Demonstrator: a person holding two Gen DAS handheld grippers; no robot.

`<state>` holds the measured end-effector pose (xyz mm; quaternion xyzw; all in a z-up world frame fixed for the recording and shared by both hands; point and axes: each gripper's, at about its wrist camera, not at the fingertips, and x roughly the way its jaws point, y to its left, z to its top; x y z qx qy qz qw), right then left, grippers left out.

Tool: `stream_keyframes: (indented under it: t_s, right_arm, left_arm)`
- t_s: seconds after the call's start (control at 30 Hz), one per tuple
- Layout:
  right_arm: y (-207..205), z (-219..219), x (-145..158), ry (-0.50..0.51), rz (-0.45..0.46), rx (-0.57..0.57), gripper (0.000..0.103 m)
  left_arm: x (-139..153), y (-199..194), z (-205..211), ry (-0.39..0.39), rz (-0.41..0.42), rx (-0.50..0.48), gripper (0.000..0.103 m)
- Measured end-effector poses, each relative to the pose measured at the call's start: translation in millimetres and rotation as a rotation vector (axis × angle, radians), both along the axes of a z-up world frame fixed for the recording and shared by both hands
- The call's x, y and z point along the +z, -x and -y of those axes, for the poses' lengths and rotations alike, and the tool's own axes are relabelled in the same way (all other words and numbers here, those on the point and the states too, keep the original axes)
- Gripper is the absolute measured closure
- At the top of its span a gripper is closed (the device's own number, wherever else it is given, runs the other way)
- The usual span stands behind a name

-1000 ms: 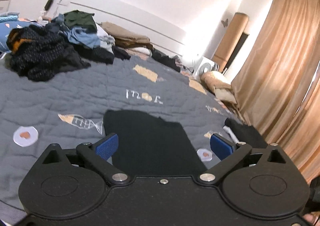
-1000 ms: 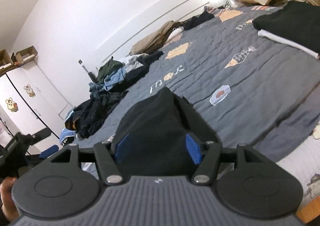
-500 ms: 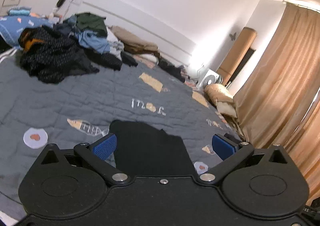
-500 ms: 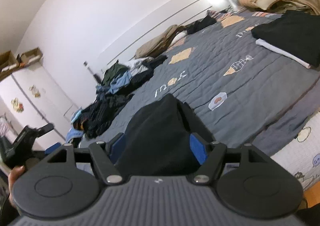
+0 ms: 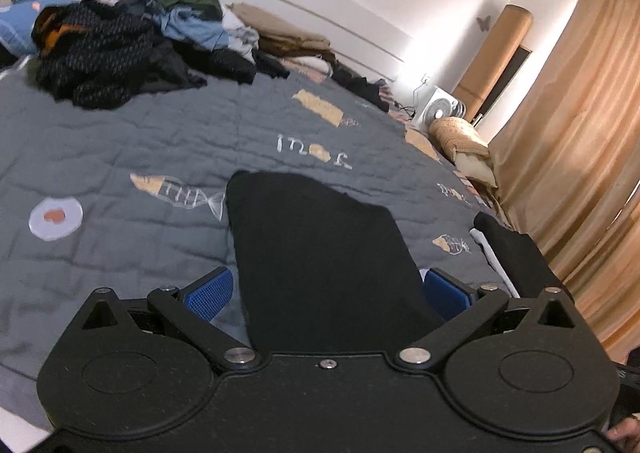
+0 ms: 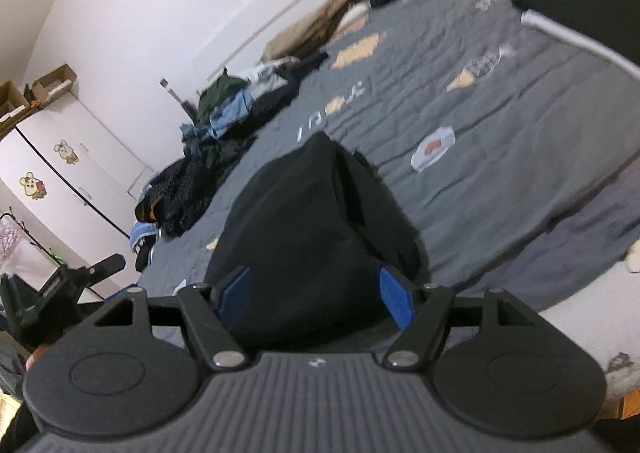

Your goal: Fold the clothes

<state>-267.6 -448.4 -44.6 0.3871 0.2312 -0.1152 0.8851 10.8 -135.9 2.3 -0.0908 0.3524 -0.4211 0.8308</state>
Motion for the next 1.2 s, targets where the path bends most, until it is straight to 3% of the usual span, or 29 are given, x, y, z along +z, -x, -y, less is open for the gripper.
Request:
stream_keyframes:
  t_s: [0.3,0.7,0.97,1.2]
  right_arm:
    - [-24,4,11,0.026,-0.029,0.075,0.033]
    - [-19,13,37,0.071,-0.049,0.154,0.033]
    - [-15,18,35,0.072,-0.061,0.186,0.033]
    - [-25,17,31,0.086,-0.088,0.245,0.033]
  left_arm:
    - [1,10,7,-0.003,-0.004,0.027,0.000]
    - [30,47,-10,-0.015,0.057,0.104,0.000]
    - [36,69,-24,-0.011,0.071,0.157,0.000]
    - [33,79,-12,-0.074,0.125,0.173,0.000]
